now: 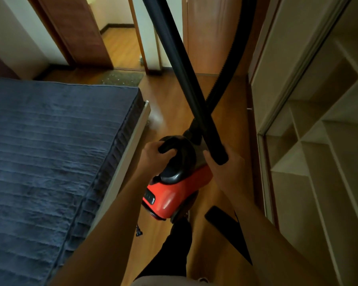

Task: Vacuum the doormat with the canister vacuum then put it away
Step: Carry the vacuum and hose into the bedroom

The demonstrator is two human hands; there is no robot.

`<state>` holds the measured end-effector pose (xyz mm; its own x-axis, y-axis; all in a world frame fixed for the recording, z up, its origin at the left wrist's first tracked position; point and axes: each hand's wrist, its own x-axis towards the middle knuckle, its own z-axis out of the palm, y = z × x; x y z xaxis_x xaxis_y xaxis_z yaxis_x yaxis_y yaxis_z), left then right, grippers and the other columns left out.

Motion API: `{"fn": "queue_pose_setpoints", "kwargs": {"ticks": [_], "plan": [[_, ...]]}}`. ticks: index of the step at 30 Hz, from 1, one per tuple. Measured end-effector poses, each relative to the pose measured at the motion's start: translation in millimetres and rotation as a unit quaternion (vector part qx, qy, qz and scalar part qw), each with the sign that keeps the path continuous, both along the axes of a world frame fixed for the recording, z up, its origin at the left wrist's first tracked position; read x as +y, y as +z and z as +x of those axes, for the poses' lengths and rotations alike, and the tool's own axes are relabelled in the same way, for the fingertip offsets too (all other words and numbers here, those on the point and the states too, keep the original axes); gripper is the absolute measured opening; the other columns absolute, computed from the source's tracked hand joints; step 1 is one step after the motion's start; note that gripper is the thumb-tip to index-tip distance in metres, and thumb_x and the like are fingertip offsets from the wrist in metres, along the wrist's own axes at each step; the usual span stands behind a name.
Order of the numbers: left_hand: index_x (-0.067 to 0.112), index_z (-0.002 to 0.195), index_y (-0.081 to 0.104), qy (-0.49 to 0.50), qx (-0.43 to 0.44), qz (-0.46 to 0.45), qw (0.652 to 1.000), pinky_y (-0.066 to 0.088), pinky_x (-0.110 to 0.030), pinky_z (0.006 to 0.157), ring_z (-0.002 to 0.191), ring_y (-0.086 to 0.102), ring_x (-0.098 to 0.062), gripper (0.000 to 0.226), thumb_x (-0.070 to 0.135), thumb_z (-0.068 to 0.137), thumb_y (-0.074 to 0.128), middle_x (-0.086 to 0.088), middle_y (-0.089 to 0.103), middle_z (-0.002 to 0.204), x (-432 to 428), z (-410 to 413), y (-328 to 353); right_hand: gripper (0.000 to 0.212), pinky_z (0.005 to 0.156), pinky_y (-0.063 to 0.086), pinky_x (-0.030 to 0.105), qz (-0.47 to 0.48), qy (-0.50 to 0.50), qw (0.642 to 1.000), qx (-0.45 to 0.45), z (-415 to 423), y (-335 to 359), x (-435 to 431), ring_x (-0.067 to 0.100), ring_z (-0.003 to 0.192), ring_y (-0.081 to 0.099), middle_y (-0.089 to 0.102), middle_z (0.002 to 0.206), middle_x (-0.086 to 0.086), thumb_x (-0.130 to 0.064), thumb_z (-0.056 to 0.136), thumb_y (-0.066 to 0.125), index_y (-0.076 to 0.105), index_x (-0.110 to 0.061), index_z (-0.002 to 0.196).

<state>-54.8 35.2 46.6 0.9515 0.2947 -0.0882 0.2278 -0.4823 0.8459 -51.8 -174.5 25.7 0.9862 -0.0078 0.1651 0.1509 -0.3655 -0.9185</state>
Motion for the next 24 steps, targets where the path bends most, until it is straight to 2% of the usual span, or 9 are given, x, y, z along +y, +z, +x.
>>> {"fn": "queue_pose_setpoints", "kwargs": {"ticks": [2,5,10,14,17,19,21,24], "plan": [[0.019,0.063,0.060,-0.001,0.002,-0.011,1.000,0.029,-0.023,0.040,0.031,0.041,-0.002,0.024,0.019,0.086,0.068,0.009,0.048,0.046,5,31,-2,0.015,0.062,0.052,0.026,0.002,0.006,1.000,-0.004,33,-4,3,0.004,0.071,0.064,0.063,0.073,-0.014,-0.037,0.089,0.073,0.067,-0.024,0.096],[0.015,0.068,0.064,0.000,-0.002,-0.018,1.000,0.028,-0.021,0.038,0.030,0.041,-0.002,0.019,0.019,0.087,0.068,0.010,0.048,0.044,14,84,-6,0.015,0.060,0.046,0.021,-0.007,0.012,1.000,-0.006,89,-6,15,0.003,0.068,0.062,0.061,0.070,-0.015,-0.036,0.090,0.073,0.067,-0.024,0.095],[0.013,0.074,0.066,-0.012,-0.010,-0.005,1.000,0.032,-0.018,0.039,0.033,0.046,-0.001,0.015,0.020,0.087,0.068,0.009,0.051,0.048,34,190,-3,0.014,0.067,0.056,0.027,-0.034,0.025,0.999,0.008,193,-2,40,0.003,0.077,0.065,0.066,0.079,-0.010,-0.031,0.092,0.070,0.066,-0.023,0.103],[0.003,0.077,0.064,-0.038,-0.017,-0.004,0.999,0.033,-0.023,0.042,0.034,0.042,-0.002,0.020,0.020,0.088,0.067,0.002,0.050,0.052,49,269,10,0.013,0.070,0.057,0.023,-0.016,0.007,1.000,0.013,265,10,60,-0.001,0.081,0.065,0.068,0.083,-0.010,-0.031,0.092,0.070,0.066,-0.028,0.105],[0.013,0.073,0.063,-0.055,-0.026,-0.015,0.998,0.032,-0.016,0.039,0.034,0.046,-0.001,0.017,0.017,0.089,0.066,0.006,0.050,0.052,58,321,22,0.011,0.064,0.049,0.010,-0.013,0.002,1.000,0.007,313,21,72,-0.008,0.080,0.064,0.065,0.078,-0.014,-0.032,0.092,0.071,0.061,-0.037,0.095],[0.019,0.074,0.063,-0.059,-0.034,-0.014,0.998,0.033,-0.012,0.038,0.036,0.049,0.001,0.016,0.017,0.089,0.066,0.008,0.052,0.053,61,351,26,0.017,0.062,0.046,0.008,-0.009,0.003,1.000,0.008,340,28,74,-0.011,0.079,0.062,0.064,0.077,-0.014,-0.032,0.092,0.071,0.057,-0.041,0.086],[0.013,0.079,0.067,-0.051,-0.041,-0.011,0.998,0.034,-0.014,0.039,0.037,0.050,0.000,0.011,0.018,0.089,0.067,0.005,0.055,0.054,63,380,28,0.016,0.067,0.046,0.010,0.003,0.008,1.000,0.011,370,30,74,-0.009,0.081,0.063,0.066,0.081,-0.012,-0.032,0.093,0.070,0.059,-0.040,0.086],[0.005,0.075,0.067,-0.037,-0.053,0.011,0.998,0.037,-0.023,0.042,0.038,0.049,-0.007,0.019,0.021,0.086,0.068,-0.001,0.055,0.052,63,426,27,0.007,0.070,0.051,0.020,0.006,0.005,1.000,0.001,418,24,72,0.000,0.082,0.065,0.067,0.084,-0.008,-0.032,0.093,0.070,0.063,-0.031,0.092]]}}
